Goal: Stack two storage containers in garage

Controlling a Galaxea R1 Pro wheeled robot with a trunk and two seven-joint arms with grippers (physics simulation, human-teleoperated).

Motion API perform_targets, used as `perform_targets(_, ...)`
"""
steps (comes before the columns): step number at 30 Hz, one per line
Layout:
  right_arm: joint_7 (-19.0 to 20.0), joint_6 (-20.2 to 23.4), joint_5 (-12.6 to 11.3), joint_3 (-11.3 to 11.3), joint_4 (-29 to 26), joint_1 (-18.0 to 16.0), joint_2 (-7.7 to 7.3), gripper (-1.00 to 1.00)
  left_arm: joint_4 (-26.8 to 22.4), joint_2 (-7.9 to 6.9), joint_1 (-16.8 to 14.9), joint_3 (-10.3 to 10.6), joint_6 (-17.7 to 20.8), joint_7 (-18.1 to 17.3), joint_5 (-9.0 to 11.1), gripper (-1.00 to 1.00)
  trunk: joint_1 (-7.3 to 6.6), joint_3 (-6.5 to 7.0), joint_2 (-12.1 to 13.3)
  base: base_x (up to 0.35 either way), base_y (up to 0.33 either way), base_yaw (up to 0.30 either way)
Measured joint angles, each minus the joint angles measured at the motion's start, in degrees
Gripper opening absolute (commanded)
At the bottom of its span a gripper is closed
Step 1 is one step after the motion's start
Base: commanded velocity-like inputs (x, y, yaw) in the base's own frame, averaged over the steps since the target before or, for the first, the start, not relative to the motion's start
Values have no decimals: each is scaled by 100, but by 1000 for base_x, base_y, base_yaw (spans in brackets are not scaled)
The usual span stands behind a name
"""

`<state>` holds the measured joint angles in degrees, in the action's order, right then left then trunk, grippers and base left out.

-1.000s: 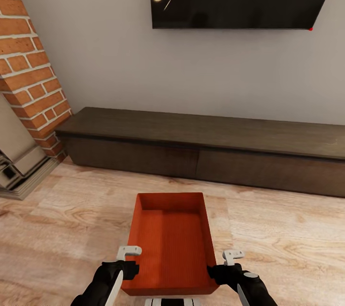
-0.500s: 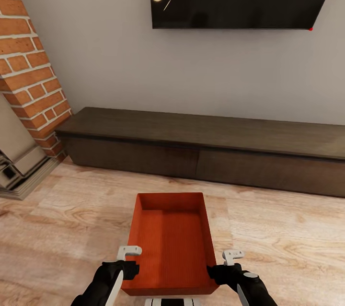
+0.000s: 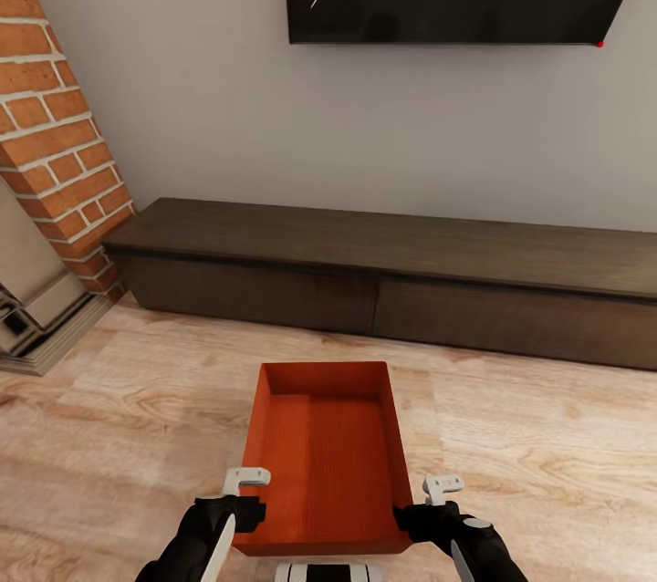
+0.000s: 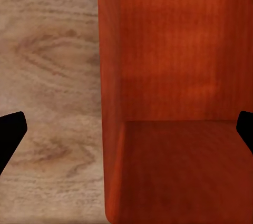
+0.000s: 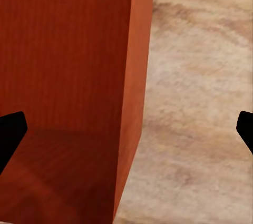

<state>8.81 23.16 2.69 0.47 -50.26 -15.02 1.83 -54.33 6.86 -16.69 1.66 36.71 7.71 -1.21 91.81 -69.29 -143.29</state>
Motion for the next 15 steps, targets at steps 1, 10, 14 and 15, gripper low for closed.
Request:
perform_targets(1,0,0,0,-1,0,0,0,100,0,0,0,0,0,0,0,100,0,0,0,0,0,0)
perform_targets(10,0,-8,0,-6,0,0,0,100,0,-2,0,0,2,0,0,100,0,0,0,0,0,0)
perform_targets(14,0,-9,0,-7,0,0,0,100,0,-13,0,0,7,0,0,100,8,-66,-4,0,0,0)
perform_targets(15,0,-9,0,-7,0,0,0,100,0,-15,0,0,10,0,0,100,8,-67,-4,0,0,0)
